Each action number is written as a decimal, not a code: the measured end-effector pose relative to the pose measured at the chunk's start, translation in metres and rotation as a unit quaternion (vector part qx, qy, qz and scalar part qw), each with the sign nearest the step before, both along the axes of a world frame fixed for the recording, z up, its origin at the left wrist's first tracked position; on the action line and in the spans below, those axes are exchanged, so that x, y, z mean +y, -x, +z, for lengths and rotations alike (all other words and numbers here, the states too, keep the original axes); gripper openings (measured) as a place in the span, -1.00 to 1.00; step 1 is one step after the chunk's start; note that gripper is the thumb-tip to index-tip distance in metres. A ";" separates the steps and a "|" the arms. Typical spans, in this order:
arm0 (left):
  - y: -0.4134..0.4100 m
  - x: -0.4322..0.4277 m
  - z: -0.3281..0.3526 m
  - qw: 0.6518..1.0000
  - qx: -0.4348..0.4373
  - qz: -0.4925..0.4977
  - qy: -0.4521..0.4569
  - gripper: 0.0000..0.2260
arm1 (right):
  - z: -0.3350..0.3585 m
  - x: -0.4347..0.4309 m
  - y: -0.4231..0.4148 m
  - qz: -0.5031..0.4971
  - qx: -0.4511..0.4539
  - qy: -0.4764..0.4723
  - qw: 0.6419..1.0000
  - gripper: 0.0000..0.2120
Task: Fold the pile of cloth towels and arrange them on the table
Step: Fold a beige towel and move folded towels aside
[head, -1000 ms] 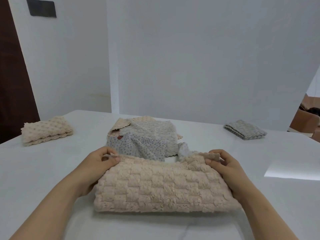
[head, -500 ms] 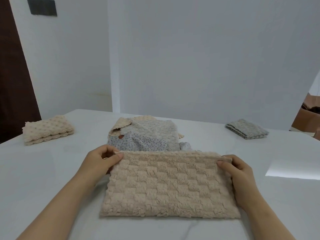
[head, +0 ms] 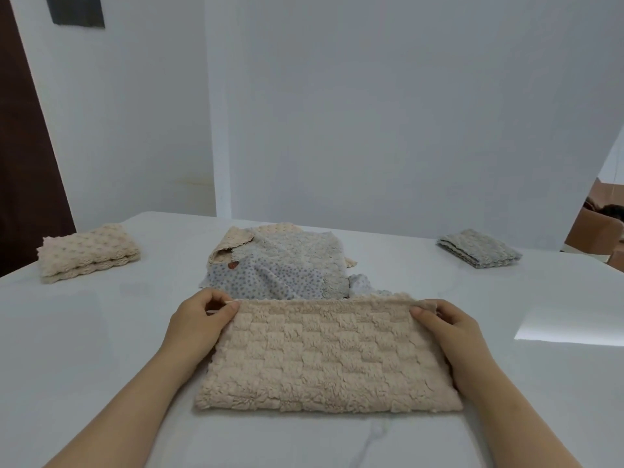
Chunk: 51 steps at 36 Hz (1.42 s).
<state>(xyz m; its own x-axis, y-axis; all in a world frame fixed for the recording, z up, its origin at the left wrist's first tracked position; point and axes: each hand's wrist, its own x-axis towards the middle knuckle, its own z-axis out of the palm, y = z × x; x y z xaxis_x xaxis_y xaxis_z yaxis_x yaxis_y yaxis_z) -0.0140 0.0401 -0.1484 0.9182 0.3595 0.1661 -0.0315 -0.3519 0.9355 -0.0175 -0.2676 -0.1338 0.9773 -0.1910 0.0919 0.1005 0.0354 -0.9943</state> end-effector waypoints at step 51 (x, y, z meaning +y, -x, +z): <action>-0.007 0.009 0.000 0.979 0.035 0.010 -0.200 -0.78 | -0.002 0.008 -0.016 0.023 0.042 0.183 0.982 -0.37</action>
<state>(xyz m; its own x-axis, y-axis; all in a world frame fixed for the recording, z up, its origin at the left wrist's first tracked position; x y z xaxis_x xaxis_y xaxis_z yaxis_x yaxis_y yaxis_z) -0.0074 0.0490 -0.1484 0.9262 0.2960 0.2335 0.0386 -0.6905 0.7223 -0.0011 -0.2598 -0.1358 0.9912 -0.1146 0.0656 0.0252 -0.3241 -0.9457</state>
